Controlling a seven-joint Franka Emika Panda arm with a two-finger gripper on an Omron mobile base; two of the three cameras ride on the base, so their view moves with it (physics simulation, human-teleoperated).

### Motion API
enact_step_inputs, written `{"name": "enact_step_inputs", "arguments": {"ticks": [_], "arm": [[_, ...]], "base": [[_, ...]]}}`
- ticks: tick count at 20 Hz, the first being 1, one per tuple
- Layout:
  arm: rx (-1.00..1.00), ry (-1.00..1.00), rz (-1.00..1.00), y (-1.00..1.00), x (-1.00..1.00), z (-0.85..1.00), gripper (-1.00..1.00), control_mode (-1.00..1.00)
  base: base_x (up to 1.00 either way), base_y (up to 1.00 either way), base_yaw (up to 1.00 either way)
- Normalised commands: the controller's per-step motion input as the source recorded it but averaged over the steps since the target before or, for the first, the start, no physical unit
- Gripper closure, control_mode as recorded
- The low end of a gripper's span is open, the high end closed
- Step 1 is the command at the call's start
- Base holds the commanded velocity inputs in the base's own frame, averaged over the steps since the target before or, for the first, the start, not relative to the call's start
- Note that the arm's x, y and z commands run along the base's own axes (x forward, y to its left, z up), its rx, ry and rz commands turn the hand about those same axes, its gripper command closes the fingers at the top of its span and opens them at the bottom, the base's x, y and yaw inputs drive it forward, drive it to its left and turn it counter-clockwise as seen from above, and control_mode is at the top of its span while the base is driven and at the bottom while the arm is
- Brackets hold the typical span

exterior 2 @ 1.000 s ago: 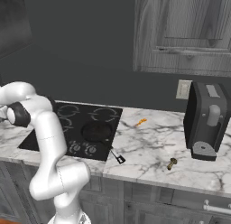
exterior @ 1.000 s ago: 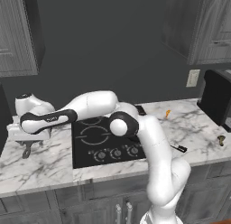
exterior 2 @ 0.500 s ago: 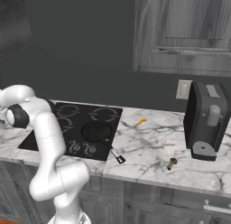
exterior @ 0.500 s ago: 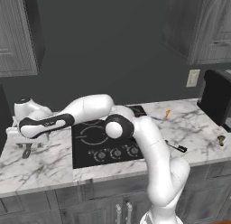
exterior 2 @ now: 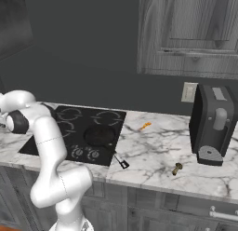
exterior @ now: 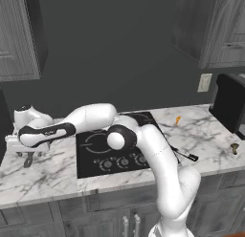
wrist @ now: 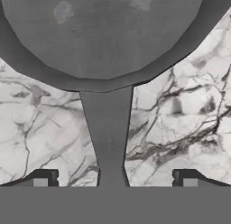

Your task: Place both pans onto different burners. Then place the mushroom and the shrimp on different pans.

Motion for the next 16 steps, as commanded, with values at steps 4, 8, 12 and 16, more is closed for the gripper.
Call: {"name": "enact_step_inputs", "arguments": {"ticks": [4,8,12,16], "arm": [[0.00,0.00,0.00,0.03,0.00,-0.16,-1.00,-1.00],[0.00,-0.01,0.00,0.00,0.00,-0.18,-1.00,-1.00],[0.00,-0.03,0.00,0.00,0.00,-0.22,-1.00,-1.00],[0.00,-0.02,0.00,0.00,0.00,-0.18,-1.00,-1.00]], "base": [[0.00,0.00,0.00],[0.00,0.00,0.00],[0.00,0.00,0.00],[0.00,0.00,0.00]]}}
